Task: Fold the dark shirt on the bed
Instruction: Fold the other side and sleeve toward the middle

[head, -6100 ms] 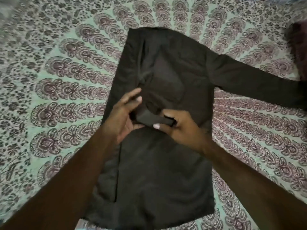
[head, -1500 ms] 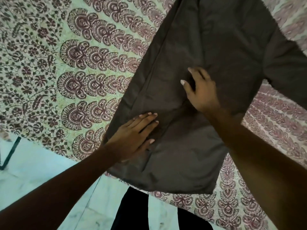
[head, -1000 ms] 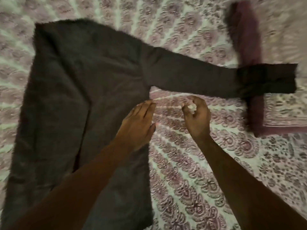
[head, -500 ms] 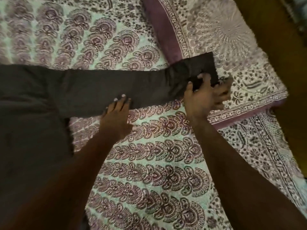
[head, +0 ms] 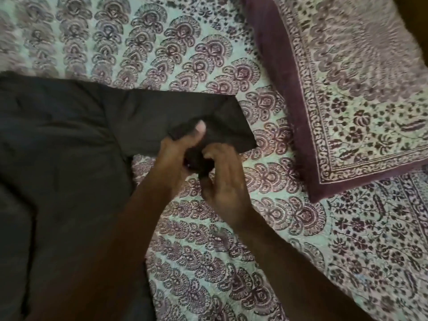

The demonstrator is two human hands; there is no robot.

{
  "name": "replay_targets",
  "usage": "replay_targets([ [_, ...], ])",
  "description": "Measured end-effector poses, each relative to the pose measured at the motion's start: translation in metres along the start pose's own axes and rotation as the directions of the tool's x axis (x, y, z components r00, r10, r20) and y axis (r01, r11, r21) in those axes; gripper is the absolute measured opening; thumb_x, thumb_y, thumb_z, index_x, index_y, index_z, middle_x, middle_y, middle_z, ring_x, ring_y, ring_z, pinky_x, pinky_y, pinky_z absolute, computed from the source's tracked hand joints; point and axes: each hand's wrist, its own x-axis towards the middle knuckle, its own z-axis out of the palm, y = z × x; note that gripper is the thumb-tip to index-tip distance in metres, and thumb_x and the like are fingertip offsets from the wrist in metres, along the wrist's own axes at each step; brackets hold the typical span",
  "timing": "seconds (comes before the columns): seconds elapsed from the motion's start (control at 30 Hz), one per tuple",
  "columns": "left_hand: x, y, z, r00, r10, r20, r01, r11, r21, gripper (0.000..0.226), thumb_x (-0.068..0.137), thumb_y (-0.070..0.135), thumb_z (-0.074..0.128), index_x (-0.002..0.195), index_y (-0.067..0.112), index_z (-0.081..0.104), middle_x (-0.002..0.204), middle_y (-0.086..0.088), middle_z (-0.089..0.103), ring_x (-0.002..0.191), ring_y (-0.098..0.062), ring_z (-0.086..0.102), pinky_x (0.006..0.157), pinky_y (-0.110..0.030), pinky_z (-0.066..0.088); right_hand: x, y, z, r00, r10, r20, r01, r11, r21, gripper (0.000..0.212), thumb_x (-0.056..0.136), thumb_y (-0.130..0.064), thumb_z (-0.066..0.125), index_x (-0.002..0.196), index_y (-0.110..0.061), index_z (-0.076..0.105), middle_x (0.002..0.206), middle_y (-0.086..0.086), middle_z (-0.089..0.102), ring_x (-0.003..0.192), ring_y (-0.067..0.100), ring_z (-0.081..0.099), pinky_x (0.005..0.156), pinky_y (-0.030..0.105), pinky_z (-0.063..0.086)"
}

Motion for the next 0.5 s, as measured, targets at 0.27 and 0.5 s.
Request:
replay_targets([
  [0.27, -0.063, 0.056, -0.131, 1.000, -0.009, 0.022, 0.012, 0.991, -0.133, 0.029, 0.085, -0.001, 0.053, 0.076, 0.004, 0.080, 0.084, -0.006, 0.080, 0.087, -0.016, 0.077, 0.079, -0.028, 0.062, 0.029, -0.027, 0.053, 0.853, 0.522, -0.028, -0.514, 0.827, -0.228, 0.084, 0.075, -0.023, 0.068, 0.153, -0.030, 0.037, 0.159, 0.011, 0.031, 0.143, 0.037, 0.029, 0.107, 0.064, 0.030],
  [0.5, -0.097, 0.139, -0.299, 0.983, 0.137, -0.119, -0.131, 0.990, 0.056, 0.006, 0.061, 0.008, 0.079, 0.056, 0.011, 0.077, 0.075, 0.001, 0.077, 0.074, -0.010, 0.075, 0.075, -0.021, 0.060, 0.062, -0.074, 0.122, 0.821, 0.563, 0.094, -0.519, 0.805, -0.286, 0.050, 0.074, -0.015, 0.052, 0.119, -0.016, 0.074, 0.128, 0.011, 0.059, 0.118, 0.040, 0.055, 0.099, 0.053, 0.037],
])
